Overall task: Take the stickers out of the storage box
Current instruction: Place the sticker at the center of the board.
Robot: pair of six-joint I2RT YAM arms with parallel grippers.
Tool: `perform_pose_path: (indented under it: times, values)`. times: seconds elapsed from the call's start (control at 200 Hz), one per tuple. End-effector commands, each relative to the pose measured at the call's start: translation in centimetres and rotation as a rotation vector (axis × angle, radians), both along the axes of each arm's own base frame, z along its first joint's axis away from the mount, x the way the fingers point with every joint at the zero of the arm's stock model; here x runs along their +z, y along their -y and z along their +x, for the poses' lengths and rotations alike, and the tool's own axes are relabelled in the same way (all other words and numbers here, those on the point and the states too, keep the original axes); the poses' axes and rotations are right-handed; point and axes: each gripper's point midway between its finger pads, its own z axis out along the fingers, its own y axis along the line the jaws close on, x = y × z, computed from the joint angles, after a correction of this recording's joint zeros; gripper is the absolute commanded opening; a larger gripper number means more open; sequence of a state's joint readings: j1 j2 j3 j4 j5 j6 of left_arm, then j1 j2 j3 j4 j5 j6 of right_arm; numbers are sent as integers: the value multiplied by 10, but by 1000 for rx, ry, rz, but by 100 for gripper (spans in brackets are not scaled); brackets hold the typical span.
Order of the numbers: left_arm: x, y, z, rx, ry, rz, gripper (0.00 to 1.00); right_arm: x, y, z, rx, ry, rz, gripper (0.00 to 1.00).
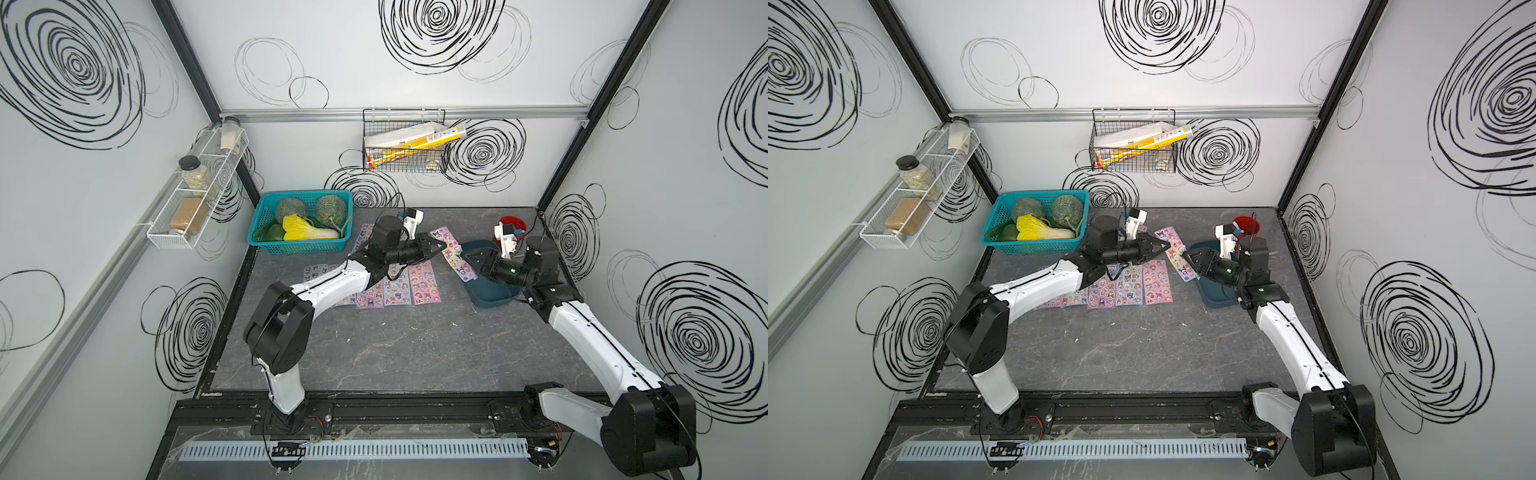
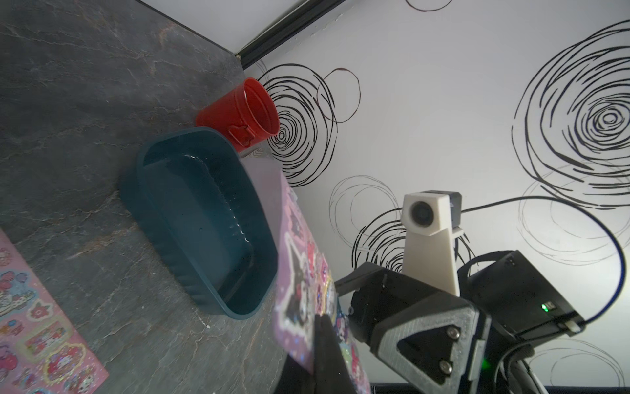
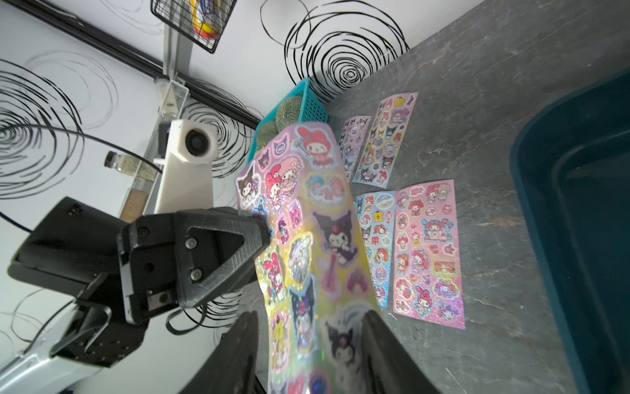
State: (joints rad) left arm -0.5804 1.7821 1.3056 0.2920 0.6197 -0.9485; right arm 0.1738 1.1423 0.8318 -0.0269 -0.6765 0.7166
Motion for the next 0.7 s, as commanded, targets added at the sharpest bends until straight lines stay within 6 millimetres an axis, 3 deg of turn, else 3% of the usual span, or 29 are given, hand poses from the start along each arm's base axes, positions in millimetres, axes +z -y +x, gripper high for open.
perform_pose_path:
  times: [0.0, 0.145, 0.38, 0.696]
  values:
    - [31, -21, -3, -72, 105, 10, 0, 3, -6, -3, 76, 25, -47, 62]
    - [28, -41, -12, -189, 113, 29, 0, 1, -22, -6, 196, 21, 13, 73]
    - [37, -56, -45, -412, 154, 0, 0, 9, -40, -21, 399, 82, 103, 89]
    - [46, -51, -64, -533, 172, -47, 0, 5, -55, -44, 547, 101, 155, 92]
